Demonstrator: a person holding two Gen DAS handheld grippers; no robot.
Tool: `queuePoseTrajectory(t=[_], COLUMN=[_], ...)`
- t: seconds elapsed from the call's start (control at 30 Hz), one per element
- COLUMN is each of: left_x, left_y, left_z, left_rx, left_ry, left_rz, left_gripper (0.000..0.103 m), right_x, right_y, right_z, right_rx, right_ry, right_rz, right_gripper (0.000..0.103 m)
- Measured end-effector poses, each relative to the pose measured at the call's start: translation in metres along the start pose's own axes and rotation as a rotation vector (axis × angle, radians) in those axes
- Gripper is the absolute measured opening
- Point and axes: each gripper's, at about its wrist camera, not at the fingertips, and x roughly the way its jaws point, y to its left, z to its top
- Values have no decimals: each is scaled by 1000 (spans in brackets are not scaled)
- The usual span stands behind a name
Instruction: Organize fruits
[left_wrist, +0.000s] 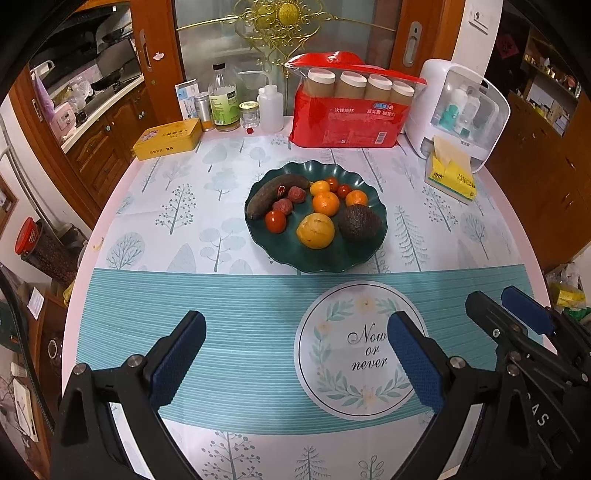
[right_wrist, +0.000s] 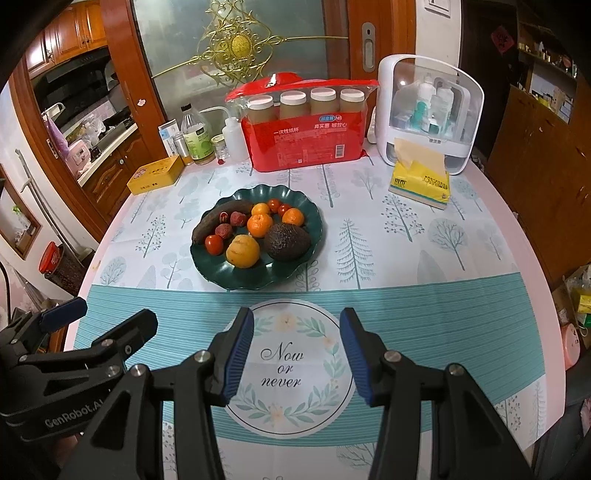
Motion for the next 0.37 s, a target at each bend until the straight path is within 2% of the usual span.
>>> queuePoseTrajectory(t=[0.37], left_x=[3], left_y=[0], left_z=[-2], left_rx=[4], left_ry=[7], left_rz=[-1], left_gripper=[98], right_x=[1], right_y=[-1], right_z=[-1], right_rx=[-1], right_ry=[1], right_rz=[-1], right_gripper=[49])
